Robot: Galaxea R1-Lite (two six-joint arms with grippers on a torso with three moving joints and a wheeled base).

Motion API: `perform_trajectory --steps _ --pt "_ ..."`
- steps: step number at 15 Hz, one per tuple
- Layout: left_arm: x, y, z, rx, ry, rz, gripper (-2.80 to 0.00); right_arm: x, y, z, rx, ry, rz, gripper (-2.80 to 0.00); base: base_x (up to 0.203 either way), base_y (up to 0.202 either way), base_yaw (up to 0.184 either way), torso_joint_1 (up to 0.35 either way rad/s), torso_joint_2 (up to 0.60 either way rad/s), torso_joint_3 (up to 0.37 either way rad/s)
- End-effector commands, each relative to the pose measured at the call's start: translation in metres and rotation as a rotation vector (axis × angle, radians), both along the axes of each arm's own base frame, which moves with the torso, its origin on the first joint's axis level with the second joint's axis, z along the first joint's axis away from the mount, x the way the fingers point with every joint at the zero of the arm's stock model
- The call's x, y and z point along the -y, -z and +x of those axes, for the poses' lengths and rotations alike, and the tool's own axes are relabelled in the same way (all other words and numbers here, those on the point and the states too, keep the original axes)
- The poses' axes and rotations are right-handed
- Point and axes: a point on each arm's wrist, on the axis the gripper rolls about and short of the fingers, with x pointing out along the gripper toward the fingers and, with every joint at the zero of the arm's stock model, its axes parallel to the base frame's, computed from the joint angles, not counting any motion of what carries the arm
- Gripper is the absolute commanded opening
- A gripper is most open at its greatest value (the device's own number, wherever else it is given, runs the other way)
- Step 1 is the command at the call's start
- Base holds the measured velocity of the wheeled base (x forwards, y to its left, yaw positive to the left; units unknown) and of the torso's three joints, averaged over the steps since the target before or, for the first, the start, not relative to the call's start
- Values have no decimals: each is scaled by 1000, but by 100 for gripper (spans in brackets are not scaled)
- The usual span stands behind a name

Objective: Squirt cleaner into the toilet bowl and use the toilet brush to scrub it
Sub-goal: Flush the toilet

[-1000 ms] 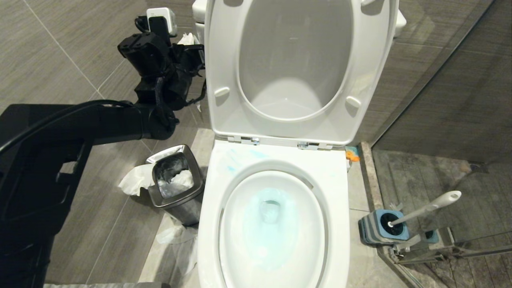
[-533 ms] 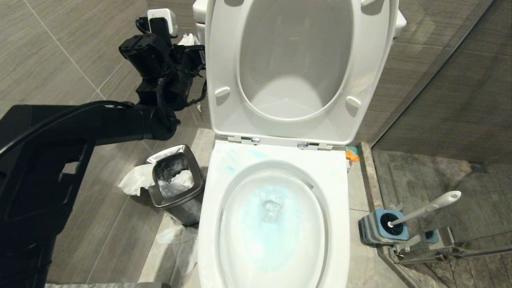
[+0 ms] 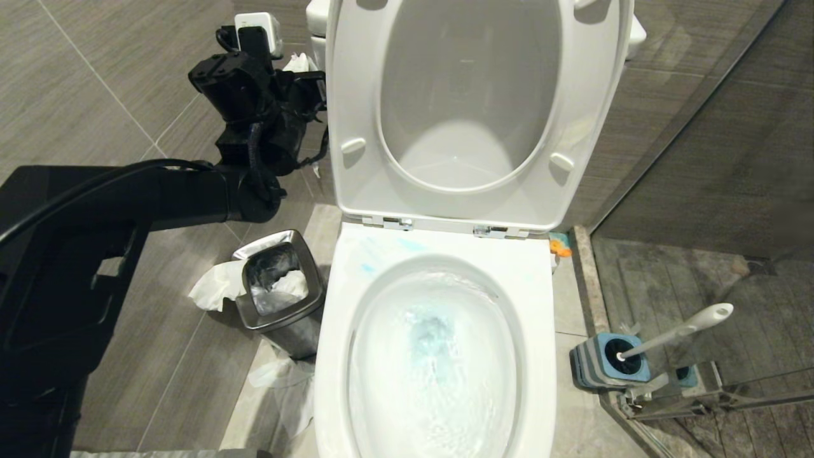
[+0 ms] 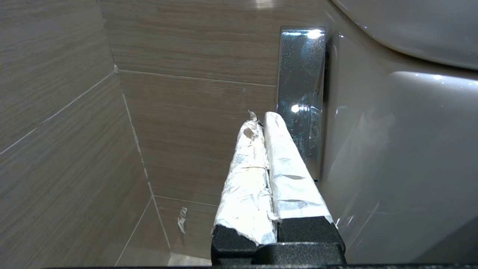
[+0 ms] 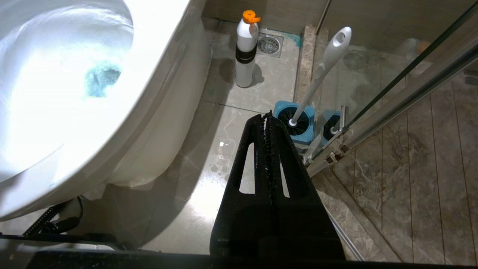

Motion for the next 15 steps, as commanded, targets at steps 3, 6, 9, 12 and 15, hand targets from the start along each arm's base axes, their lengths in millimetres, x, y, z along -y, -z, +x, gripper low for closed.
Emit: perform_trajectory --steps 3,6,9,12,15 --pt "-3 -10 -6 25 -4 -10 -280 0 0 0 -1 -1 0 -280 0 0 0 0 0 0" --pt "-2 -16 -11 38 -4 -16 -280 0 0 0 -1 -1 0 -280 0 0 0 0 0 0" --pt "-1 -31 -23 68 -3 -17 -280 0 0 0 -1 -1 0 -280 0 0 0 0 0 0" --pt "-1 -56 -44 115 -11 -27 -280 0 0 0 -1 -1 0 -280 0 0 0 0 0 0" --pt "-9 -88 -73 174 -19 -26 -280 0 0 0 -1 -1 0 -280 0 0 0 0 0 0"
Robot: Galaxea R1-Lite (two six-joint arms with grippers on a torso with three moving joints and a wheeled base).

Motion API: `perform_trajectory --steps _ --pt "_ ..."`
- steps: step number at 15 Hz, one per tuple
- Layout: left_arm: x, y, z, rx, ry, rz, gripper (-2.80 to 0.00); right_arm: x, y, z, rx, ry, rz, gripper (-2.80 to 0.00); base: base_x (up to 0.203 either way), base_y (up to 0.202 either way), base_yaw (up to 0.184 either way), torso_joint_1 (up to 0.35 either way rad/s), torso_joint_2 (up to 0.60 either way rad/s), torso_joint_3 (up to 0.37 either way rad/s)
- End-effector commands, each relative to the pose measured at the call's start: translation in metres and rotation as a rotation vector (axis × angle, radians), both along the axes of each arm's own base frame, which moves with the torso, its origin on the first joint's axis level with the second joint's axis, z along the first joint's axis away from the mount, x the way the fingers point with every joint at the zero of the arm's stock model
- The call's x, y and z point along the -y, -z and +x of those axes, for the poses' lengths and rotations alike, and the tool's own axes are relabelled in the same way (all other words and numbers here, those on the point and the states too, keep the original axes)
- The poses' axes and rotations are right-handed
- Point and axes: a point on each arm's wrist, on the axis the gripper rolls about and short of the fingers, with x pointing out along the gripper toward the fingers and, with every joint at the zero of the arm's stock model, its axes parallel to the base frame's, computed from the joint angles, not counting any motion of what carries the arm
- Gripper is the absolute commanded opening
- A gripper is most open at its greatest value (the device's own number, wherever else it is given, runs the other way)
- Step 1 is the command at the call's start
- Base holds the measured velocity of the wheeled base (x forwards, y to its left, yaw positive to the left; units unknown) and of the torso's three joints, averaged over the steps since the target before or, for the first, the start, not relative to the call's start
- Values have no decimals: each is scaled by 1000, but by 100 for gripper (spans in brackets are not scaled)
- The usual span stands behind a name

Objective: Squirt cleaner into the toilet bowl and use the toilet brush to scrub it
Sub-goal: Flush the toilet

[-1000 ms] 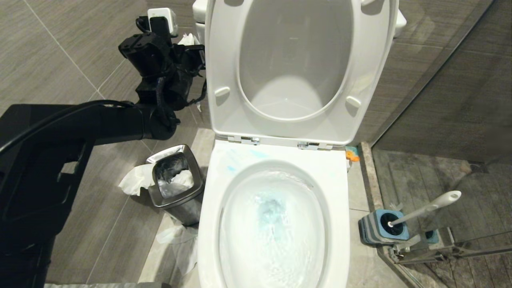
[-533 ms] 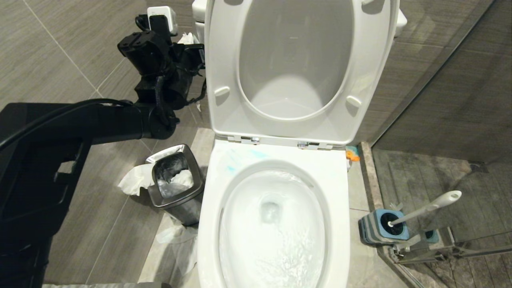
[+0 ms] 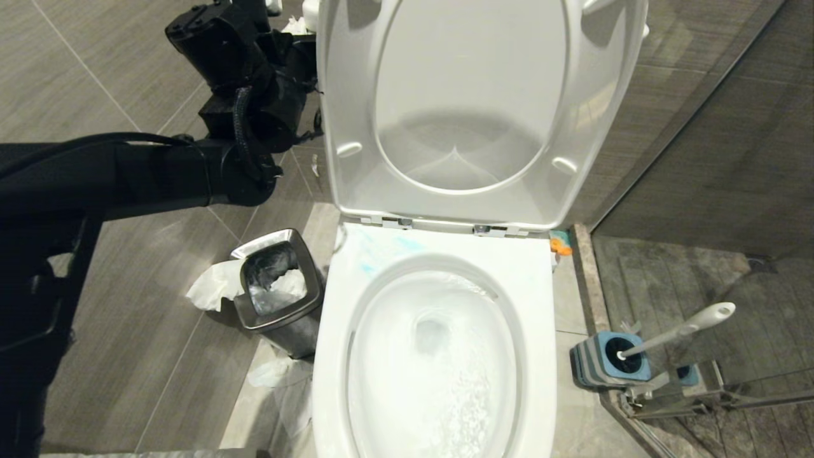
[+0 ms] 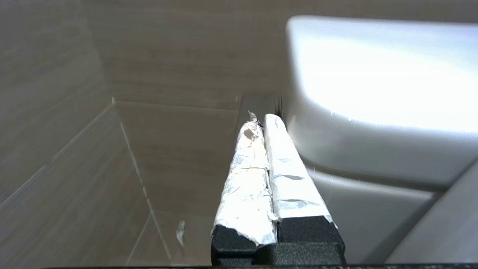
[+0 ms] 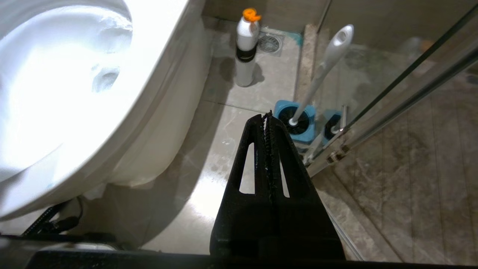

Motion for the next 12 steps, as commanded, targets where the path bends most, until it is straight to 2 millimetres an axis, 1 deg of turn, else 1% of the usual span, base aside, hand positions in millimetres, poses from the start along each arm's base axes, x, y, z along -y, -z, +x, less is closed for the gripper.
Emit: perform_trajectory --steps 1,4,7,12 --pt "-12 -41 -36 92 -4 -31 -280 0 0 0 -1 -1 0 -280 0 0 0 0 0 0" --pt "-18 -69 -69 141 -10 -51 -280 0 0 0 -1 -1 0 -280 0 0 0 0 0 0" --pt "-24 -92 -103 175 -18 -69 -280 0 0 0 -1 -1 0 -280 0 0 0 0 0 0" --pt "-31 -107 -153 179 -36 -53 -280 0 0 0 0 -1 0 -280 0 0 0 0 0 0"
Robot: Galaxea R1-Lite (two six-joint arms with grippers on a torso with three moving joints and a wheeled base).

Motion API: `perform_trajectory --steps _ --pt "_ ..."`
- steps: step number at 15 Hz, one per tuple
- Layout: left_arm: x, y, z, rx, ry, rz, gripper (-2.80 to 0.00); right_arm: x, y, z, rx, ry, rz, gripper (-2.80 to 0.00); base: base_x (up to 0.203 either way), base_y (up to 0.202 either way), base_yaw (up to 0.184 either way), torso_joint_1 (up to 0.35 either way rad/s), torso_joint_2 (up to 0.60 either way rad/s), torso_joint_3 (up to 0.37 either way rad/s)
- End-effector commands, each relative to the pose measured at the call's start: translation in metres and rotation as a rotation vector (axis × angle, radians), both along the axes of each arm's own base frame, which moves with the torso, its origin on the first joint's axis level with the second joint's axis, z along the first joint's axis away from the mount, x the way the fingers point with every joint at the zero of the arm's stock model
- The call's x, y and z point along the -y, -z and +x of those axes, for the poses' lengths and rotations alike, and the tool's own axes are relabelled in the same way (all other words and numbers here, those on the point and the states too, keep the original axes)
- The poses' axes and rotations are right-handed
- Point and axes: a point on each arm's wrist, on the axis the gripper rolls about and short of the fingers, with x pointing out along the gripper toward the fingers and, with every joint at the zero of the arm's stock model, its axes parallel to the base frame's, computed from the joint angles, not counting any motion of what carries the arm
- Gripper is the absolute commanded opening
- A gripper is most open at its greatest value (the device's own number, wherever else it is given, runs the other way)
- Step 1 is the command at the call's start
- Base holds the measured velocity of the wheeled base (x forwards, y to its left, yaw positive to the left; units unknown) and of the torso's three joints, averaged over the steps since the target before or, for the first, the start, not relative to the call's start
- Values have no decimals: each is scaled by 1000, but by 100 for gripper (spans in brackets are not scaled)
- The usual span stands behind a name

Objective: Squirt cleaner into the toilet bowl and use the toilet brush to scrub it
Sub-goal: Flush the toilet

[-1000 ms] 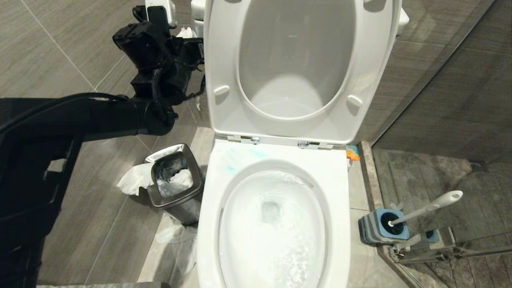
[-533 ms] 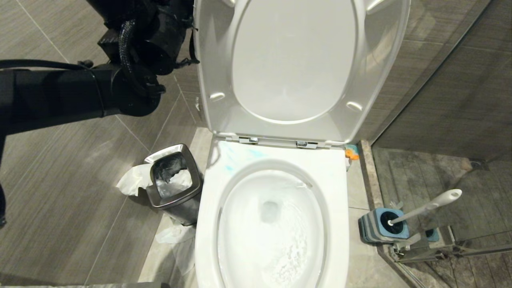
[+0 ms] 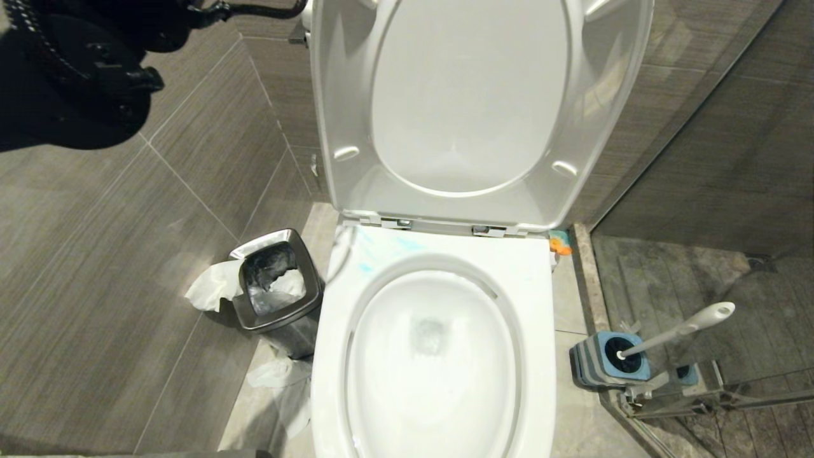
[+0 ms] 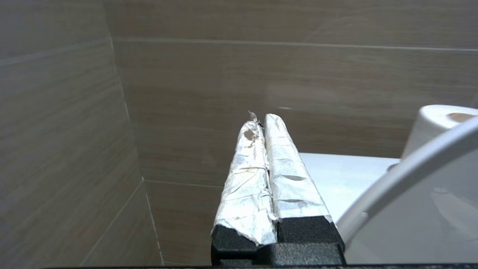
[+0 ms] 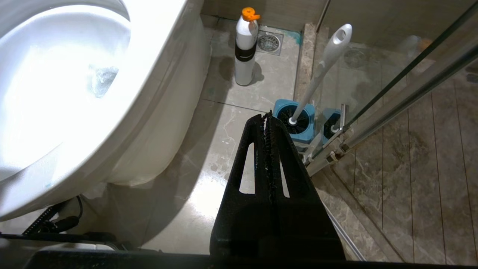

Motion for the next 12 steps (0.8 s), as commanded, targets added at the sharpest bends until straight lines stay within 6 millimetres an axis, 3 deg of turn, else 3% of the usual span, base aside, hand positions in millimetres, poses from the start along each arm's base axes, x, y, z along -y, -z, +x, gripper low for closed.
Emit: perform_trajectory --steps 1,7,12 --pt "-15 -18 -38 36 1 0 -280 0 0 0 -1 -1 0 -280 0 0 0 0 0 0" --pt "-37 -22 -87 -59 -14 139 -280 0 0 0 -1 -1 0 -280 0 0 0 0 0 0" --pt "-46 2 -99 -359 48 314 -280 0 0 0 -1 -1 0 -280 0 0 0 0 0 0"
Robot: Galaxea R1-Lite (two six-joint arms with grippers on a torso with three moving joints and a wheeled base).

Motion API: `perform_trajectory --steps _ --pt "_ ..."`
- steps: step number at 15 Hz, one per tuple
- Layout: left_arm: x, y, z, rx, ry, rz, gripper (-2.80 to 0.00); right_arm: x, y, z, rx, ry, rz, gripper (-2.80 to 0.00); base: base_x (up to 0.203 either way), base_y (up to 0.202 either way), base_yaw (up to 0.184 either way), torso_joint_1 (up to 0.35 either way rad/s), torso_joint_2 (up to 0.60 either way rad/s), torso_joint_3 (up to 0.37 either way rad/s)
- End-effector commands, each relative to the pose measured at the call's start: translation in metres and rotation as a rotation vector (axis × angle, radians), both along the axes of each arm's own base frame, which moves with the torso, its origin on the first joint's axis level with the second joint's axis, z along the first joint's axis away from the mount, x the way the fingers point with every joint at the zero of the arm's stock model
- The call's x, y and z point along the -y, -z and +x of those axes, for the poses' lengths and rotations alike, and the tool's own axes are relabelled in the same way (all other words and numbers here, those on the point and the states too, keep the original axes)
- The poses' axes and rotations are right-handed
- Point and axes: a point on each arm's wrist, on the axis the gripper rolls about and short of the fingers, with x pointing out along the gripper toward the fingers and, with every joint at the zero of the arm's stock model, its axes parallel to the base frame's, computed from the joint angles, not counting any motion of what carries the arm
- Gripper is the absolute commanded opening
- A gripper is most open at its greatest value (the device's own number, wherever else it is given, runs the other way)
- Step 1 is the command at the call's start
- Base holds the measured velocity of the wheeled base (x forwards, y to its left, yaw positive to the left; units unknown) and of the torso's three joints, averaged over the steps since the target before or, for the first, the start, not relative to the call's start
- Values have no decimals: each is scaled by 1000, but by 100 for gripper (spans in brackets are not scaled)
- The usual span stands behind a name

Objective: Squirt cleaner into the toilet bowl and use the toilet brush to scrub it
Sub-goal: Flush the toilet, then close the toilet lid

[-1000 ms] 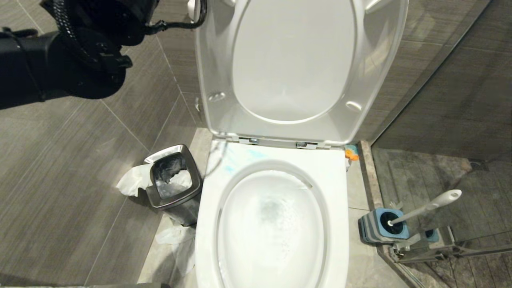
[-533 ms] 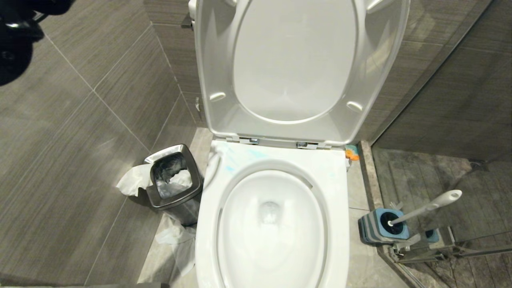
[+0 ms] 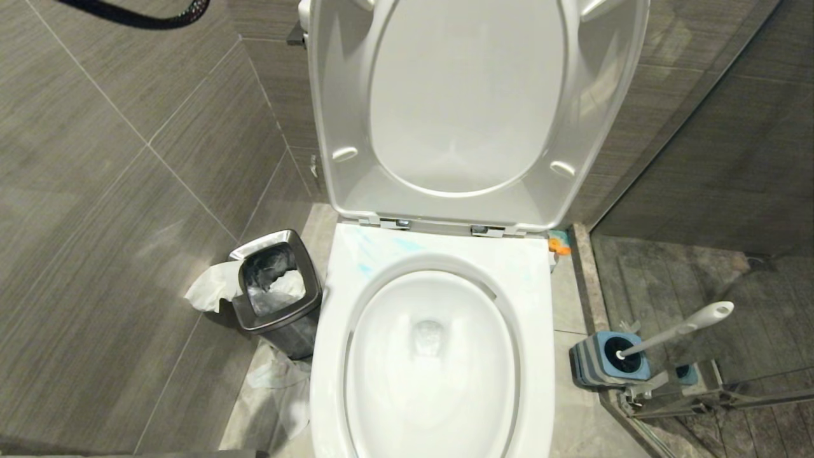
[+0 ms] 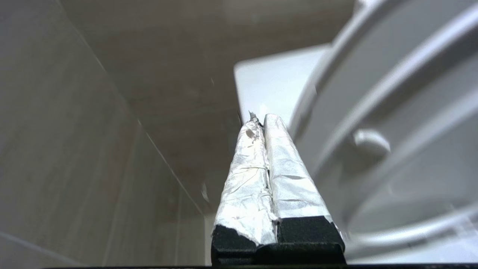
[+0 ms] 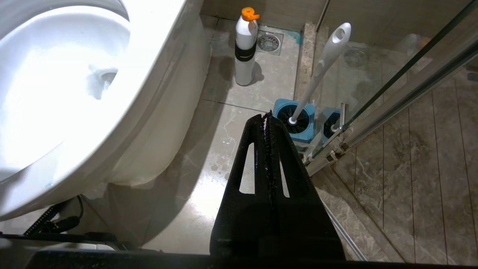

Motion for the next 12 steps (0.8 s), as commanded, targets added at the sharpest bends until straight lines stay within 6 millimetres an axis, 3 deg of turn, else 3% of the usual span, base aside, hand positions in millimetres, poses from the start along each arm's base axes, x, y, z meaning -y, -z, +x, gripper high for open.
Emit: perform_trajectory --steps 1,4,6,9,12 --pt "-7 9 -8 -130 44 -1 -280 0 0 0 0 -1 0 -280 0 0 0 0 0 0" --pt "0 28 19 -279 146 -85 -280 0 0 0 0 -1 0 -280 0 0 0 0 0 0" --pt "-9 34 43 -321 138 -164 -280 0 0 0 0 -1 0 -280 0 0 0 0 0 0" --pt "-39 22 74 -282 117 -356 -280 0 0 0 0 -1 0 -280 0 0 0 0 0 0" --pt "-87 4 107 -172 191 -453 -280 0 0 0 0 -1 0 -280 0 0 0 0 0 0"
